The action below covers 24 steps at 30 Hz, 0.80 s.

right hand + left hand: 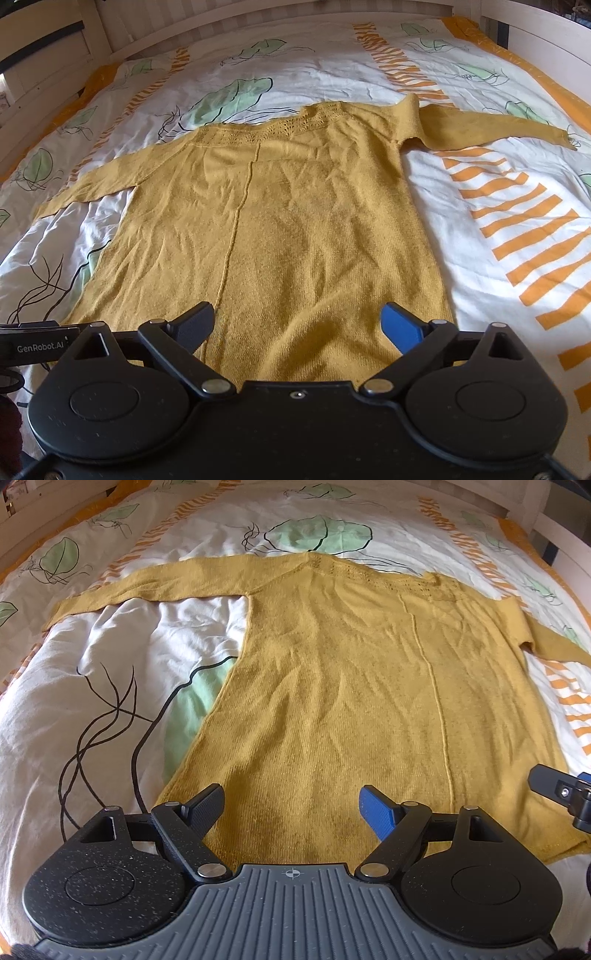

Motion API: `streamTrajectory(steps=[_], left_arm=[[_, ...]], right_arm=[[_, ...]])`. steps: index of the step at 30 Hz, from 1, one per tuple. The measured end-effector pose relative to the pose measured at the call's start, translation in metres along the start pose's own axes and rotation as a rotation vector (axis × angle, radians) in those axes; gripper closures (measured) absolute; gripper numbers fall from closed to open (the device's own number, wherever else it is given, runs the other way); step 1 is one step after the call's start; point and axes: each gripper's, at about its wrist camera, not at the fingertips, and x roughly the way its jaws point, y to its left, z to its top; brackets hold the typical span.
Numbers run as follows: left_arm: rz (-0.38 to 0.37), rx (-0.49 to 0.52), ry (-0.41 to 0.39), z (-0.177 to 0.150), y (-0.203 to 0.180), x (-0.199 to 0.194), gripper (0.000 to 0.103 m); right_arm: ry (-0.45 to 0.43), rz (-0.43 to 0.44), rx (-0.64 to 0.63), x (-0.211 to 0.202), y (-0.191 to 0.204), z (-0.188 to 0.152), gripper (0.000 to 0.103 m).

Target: Fold small clothes

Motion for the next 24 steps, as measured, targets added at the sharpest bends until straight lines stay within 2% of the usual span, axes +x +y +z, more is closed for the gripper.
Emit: streamTrajectory(steps=[4, 11, 17, 24], left_arm=[[0.000, -0.001, 0.006, 0.006, 0.000, 0.005, 0.024], [0.003, -0.004, -0.008, 0.023, 0.000, 0.012, 0.024], [0.001, 0.013, -0.054, 0.048, 0.001, 0.022, 0.024], [0.006, 0.040, -0.106, 0.085, -0.006, 0.039, 0.024]], right_arm=[[-0.004, 0.017, -0.010, 0.006, 0.000, 0.005, 0.000], [-0.003, 0.079, -0.021, 0.020, -0.002, 0.018, 0.000], [0.016, 0.167, -0.019, 0.037, -0.012, 0.033, 0.000], [0.045, 0.248, 0.054, 0.058, -0.038, 0.059, 0.000]])
